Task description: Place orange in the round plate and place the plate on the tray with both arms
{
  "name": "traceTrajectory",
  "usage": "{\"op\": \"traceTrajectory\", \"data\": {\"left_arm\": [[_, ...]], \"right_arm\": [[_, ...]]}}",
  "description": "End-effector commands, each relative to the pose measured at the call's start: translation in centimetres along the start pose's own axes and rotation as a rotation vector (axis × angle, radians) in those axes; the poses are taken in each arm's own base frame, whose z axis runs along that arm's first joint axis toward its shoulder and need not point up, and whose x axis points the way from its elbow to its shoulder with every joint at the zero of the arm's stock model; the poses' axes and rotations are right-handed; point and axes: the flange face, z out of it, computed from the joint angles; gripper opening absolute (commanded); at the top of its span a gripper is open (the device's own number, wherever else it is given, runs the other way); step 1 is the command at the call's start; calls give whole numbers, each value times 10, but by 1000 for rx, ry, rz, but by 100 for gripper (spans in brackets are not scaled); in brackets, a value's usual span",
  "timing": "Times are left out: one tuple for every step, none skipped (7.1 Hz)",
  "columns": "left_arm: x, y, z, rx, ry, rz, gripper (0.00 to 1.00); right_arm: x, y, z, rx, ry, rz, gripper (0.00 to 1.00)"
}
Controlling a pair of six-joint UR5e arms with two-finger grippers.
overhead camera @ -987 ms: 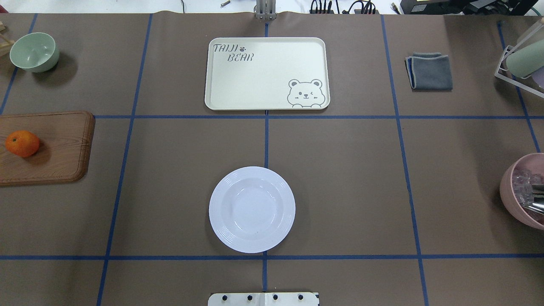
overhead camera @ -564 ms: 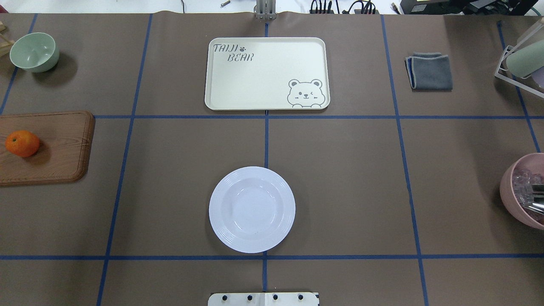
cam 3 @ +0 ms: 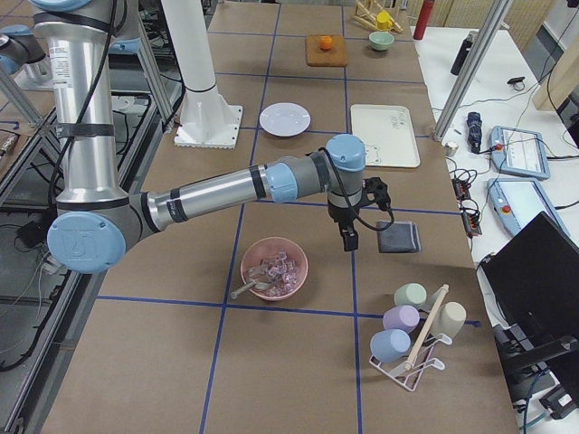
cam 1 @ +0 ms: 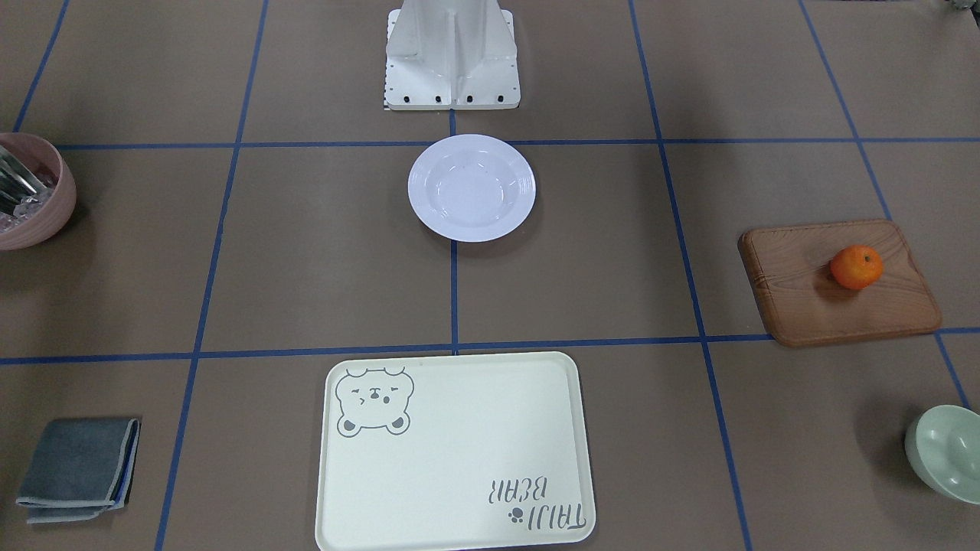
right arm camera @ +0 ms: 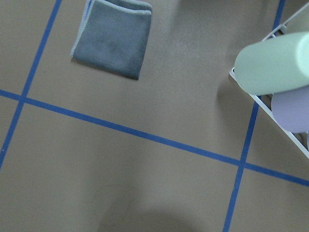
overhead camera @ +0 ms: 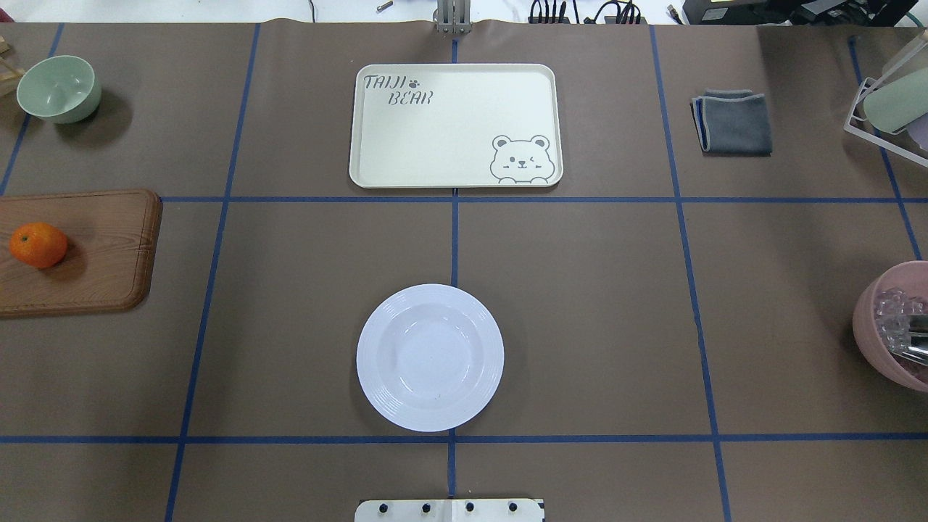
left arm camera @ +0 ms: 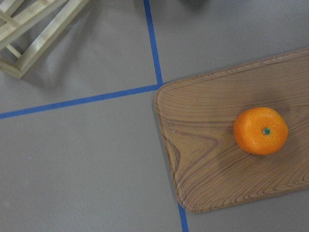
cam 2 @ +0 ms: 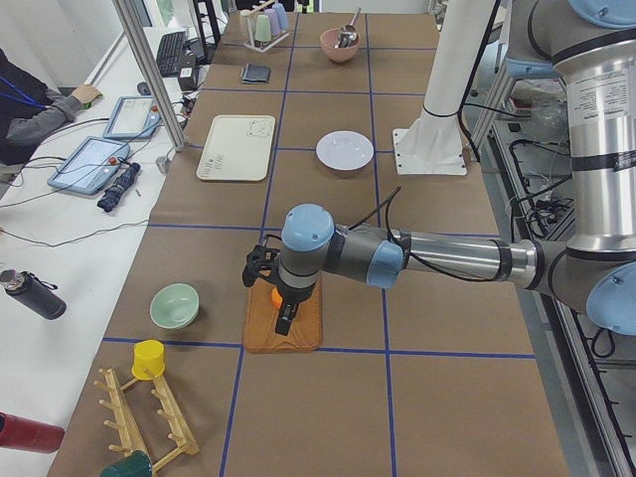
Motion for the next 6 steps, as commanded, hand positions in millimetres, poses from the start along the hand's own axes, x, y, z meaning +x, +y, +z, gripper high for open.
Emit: {"op": "traceTrajectory", "data": {"left_arm": [[5,-35,-6,124,1,105,99],[5,-36,-6,135,1,126,99],[4,-42,-4,140,1,126,99],[8,-46,-9,152,0,130,99],[13,-49,-3,151,9,107,99],[29,-55,10,129,31,35,99]], "right_arm": [[-10,-11,-11,88,-10,-80,100],[-12,-12,-13,106,-9,-104,100],[-15,-12,-16,161,-12,-144,100],[-19,-16,-19,186,-25,-116,100],[-42,-21,-16,187,-57,-50,100],[-72,-25,-8,179,-97,28,100]]}}
